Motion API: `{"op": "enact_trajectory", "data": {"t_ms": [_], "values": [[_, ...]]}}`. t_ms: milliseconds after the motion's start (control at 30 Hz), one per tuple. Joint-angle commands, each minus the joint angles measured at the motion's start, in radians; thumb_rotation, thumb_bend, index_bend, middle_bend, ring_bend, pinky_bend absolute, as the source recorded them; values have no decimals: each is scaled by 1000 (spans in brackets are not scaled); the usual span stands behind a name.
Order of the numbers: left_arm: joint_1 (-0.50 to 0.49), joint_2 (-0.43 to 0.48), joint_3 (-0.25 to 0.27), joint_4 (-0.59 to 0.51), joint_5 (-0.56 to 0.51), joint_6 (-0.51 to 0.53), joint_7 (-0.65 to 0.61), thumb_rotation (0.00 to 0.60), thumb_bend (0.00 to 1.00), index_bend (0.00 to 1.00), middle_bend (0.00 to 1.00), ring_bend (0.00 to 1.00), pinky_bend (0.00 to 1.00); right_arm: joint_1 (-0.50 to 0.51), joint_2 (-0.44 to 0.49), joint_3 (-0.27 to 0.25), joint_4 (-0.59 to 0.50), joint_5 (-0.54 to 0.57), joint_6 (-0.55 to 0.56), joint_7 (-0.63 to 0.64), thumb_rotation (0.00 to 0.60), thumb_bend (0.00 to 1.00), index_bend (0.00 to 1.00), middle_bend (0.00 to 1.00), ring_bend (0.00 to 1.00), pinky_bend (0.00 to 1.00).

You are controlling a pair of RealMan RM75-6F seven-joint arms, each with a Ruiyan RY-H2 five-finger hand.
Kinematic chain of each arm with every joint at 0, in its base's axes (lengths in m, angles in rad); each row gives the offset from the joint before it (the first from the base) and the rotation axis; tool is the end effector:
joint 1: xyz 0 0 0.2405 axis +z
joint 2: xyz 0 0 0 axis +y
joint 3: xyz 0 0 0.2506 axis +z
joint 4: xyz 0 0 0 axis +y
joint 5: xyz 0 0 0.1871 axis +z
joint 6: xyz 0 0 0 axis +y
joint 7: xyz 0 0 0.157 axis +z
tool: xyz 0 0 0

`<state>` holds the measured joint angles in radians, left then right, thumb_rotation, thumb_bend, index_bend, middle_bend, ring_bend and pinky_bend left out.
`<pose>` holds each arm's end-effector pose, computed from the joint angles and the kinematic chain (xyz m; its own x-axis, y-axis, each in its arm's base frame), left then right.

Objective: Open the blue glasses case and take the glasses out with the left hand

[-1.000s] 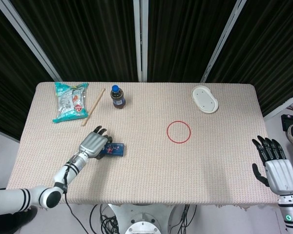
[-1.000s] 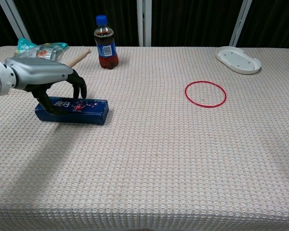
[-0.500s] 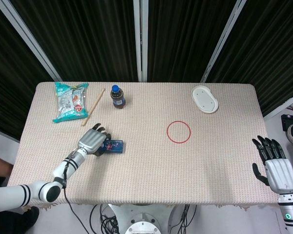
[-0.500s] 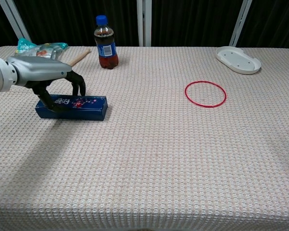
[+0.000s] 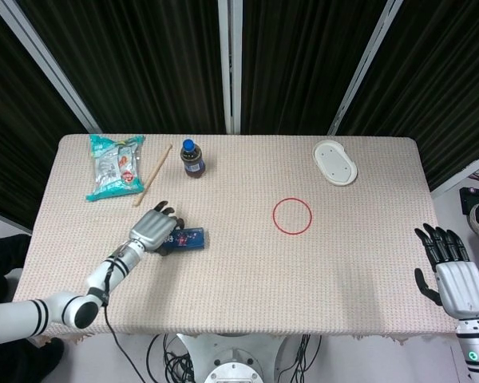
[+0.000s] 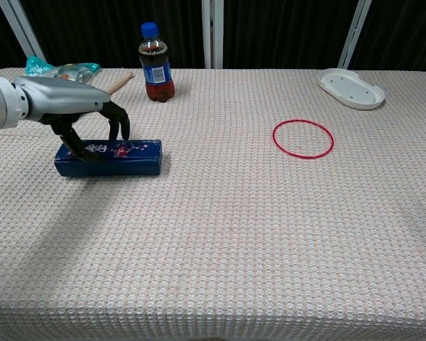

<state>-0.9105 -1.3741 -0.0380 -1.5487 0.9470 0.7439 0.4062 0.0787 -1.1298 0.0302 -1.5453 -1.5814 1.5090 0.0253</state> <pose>-0.1507 0.3532 0.0110 0.6384 0.4092 0.6519 0.7598 -0.4708 -0.4485 -0.2978 -0.1866 0.1753 0.4285 0.0019 0.9035 -0.9006 -0.0801 0.4273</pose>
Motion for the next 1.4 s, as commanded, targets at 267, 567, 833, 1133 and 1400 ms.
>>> {"op": "enact_trajectory", "data": {"t_ms": [267, 567, 833, 1133, 1400], "values": [[-36, -10, -13, 52, -72, -59, -19, 469, 769, 250, 282, 112, 0, -9, 3, -4, -8, 0, 7, -5, 600, 429, 0, 56, 0, 0], [-55, -34, -4, 131, -140, -81, -23, 470, 761, 153, 186, 24, 0, -18, 8, -6, -16, -3, 21, -10, 600, 429, 0, 61, 0, 0], [-3, -38, -27, 124, -110, 41, -71, 490, 742, 154, 184, 24, 0, -22, 8, -6, -18, -18, 36, -17, 600, 429, 0, 61, 0, 0], [66, -15, -32, -4, 131, 131, -199, 494, 741, 249, 302, 78, 0, -11, 0, -4, -16, -22, 20, -17, 600, 429, 0, 61, 0, 0], [43, -84, -26, 24, 132, 66, -176, 496, 727, 249, 314, 78, 0, -10, 2, -1, -1, -10, 12, 2, 600, 429, 0, 61, 0, 0]]}}
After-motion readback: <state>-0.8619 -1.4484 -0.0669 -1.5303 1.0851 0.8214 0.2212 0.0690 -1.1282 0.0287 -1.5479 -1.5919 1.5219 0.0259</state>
